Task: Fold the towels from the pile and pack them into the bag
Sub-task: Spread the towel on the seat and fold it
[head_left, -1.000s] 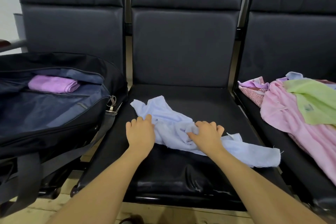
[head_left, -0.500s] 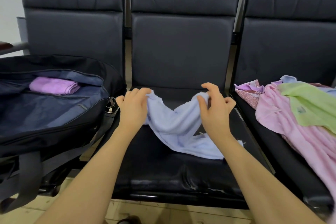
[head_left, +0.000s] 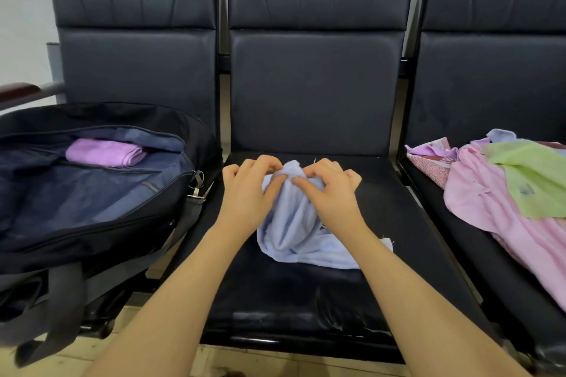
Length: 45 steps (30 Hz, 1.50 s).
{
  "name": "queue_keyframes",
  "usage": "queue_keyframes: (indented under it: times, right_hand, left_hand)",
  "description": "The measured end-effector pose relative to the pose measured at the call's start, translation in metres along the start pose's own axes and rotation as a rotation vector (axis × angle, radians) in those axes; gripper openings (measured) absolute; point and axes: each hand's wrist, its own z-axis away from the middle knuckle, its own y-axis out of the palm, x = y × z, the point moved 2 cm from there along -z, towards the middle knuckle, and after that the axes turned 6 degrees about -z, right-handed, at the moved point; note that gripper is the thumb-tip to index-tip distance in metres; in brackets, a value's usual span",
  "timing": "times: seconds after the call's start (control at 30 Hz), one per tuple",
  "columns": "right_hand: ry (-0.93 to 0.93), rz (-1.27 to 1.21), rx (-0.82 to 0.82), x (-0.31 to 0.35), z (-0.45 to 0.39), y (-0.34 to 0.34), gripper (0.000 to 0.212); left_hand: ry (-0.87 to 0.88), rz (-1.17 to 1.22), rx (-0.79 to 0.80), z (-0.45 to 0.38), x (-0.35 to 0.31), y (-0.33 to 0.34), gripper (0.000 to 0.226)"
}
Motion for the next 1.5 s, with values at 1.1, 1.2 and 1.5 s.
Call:
queue_keyframes:
  times: [1.1,1.2,1.5]
  right_hand:
    - [0.061,0.644,-0.017,-0.066,0.053,0.011,0.044]
    - [0.136,0.66,0.134,-0.069,0.052,0.016,0.027]
    - [0.038,0.489,0.192,-0.073,0.075,-0.005,0.019]
  left_hand:
    - [0.26,-0.129,0.444,0.071,0.011,0.053,0.04]
    - [0.109,-0.13,0.425,0.074,0.015,0.049,0.043]
    - [-0.048,-0.326,0.56,0.079,0.019,0.053,0.046]
